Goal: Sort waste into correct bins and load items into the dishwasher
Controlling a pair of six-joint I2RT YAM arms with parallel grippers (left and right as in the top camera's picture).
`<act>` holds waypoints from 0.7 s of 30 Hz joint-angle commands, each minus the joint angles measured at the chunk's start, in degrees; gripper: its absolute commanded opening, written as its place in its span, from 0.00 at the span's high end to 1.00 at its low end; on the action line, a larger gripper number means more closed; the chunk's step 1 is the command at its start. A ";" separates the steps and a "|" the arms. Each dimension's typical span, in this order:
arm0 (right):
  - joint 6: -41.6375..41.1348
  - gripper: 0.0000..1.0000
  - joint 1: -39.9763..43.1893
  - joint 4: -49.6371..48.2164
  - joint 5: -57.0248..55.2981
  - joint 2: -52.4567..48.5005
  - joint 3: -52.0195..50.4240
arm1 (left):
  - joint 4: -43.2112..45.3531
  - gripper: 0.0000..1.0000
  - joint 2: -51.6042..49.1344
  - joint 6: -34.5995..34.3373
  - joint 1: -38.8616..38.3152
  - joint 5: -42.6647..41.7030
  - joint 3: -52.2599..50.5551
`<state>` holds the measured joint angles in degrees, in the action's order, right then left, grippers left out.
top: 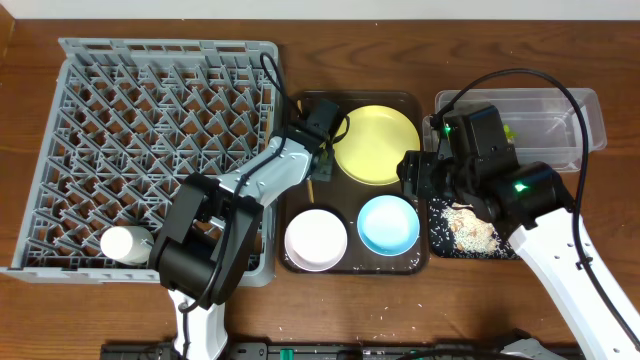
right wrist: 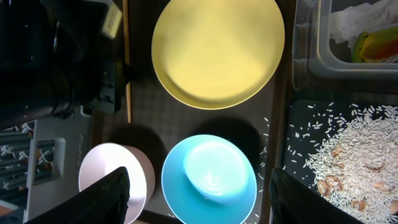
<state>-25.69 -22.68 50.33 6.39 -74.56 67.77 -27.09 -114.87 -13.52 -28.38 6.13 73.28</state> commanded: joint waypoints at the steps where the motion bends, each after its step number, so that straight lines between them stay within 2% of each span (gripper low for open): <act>1: 0.04 0.30 0.11 0.09 -0.57 -0.13 0.31 | -1.31 0.92 -2.56 -1.14 0.13 -9.11 -0.20; 8: 0.04 0.31 0.11 0.11 -0.57 -0.13 0.31 | -5.75 0.92 -0.04 -1.62 0.20 -9.79 1.46; 16: 0.04 0.31 0.11 0.09 -0.57 -0.13 0.28 | -15.08 0.92 15.26 -1.60 0.46 -7.91 5.73; 18: 0.02 0.31 0.11 0.07 -0.55 -0.13 0.28 | -18.95 0.92 21.66 -1.60 1.03 0.57 5.73; 21: 0.04 0.31 0.11 0.04 -0.55 -0.13 0.31 | -23.41 0.92 23.32 -1.60 2.56 8.85 5.70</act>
<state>-25.69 -22.68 50.35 6.39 -74.61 67.77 -48.42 -91.98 -14.85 -27.51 4.99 78.85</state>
